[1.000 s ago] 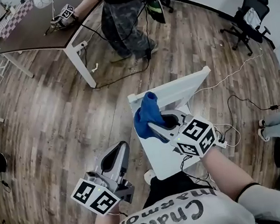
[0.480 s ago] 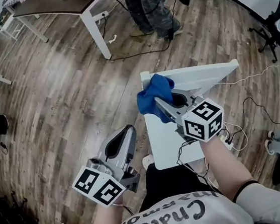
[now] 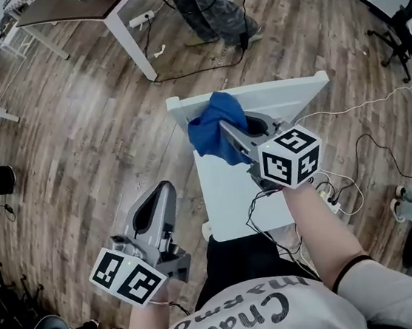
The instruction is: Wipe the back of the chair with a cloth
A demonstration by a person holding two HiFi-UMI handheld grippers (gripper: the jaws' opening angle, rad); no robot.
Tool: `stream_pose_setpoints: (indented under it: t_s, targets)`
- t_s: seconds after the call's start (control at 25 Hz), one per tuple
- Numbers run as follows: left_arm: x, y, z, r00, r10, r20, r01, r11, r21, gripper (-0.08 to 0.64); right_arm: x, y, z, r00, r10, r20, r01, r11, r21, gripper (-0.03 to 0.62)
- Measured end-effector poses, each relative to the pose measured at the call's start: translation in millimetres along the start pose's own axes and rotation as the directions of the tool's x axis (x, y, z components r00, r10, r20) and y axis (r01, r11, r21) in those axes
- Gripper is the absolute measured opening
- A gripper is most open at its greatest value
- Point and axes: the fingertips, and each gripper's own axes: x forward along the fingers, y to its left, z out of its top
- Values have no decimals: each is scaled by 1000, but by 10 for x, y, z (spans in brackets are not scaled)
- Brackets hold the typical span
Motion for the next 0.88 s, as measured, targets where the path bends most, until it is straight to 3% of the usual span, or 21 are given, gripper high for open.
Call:
stream_pose_setpoints:
  t_s: [0.4, 0.88]
  targets:
    - [279, -621, -166, 1000, -30, -8, 30, 999, 41, 8, -836, -913, 94, 987, -158, 35, 158, 987, 11, 80]
    - [609, -1076, -354, 994, -82, -78, 88, 993, 84, 8, -1633, -1690, 137, 941, -323, 105, 312, 944, 110, 81]
